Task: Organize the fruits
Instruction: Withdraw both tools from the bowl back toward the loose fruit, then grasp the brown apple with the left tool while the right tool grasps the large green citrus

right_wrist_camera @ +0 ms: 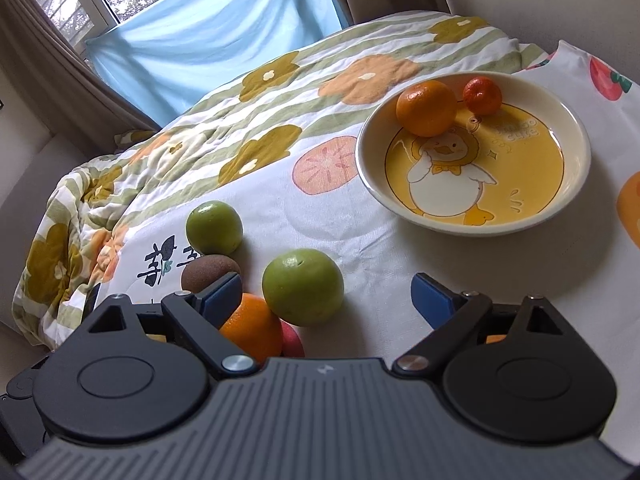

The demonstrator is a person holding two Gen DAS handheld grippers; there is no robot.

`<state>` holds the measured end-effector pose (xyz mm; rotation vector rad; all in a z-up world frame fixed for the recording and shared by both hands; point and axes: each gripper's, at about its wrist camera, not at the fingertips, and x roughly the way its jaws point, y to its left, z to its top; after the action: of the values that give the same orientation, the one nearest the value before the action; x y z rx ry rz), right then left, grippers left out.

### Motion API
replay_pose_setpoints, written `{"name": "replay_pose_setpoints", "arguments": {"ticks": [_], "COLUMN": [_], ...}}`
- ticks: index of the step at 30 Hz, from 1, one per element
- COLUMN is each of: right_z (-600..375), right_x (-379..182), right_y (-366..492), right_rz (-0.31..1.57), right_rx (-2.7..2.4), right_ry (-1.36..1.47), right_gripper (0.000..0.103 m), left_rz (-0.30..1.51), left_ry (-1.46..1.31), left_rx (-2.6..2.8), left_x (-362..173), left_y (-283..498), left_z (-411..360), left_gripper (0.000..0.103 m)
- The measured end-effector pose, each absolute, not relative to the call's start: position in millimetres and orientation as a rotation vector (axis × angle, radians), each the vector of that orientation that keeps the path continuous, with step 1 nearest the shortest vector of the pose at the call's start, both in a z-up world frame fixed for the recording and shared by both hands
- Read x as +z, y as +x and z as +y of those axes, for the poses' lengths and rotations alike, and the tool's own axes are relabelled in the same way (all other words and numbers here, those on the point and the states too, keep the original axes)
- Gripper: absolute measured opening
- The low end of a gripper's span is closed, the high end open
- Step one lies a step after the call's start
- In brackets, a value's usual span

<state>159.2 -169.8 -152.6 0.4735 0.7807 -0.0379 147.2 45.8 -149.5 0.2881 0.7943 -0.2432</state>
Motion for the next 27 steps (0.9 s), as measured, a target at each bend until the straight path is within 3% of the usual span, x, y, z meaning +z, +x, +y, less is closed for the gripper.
{"name": "replay_pose_setpoints", "arguments": {"ticks": [4,9,13,23,27], "right_z": [-167.9,-168.2,-167.3,-170.2,-171.1], "right_x": [-157.0,-162.0,-165.4,-174.7,-177.1], "right_y": [163.9,167.8,172.5,181.4,182.4], "right_rz": [0.792,0.806,0.822,0.836,0.843], "right_rx": [-0.034,-0.023,-0.006,0.007,0.018], "right_ry": [0.490,0.531,0.553,0.629,0.650], "right_gripper": [0.103,0.097,0.087,0.079,0.070], "left_rz": [0.804,0.798,0.801,0.811,0.813], "left_ry": [0.273,0.281,0.277,0.254,0.239], "left_rx": [-0.278,-0.290,-0.290,-0.281,-0.275], "left_x": [-150.1,-150.6,-150.5,-150.3,-149.5], "left_y": [148.4,147.6,146.4,138.6,135.9], "left_z": [50.0,50.4,51.7,55.7,56.5], "left_gripper": [0.078,0.077,0.077,0.077,0.077]}}
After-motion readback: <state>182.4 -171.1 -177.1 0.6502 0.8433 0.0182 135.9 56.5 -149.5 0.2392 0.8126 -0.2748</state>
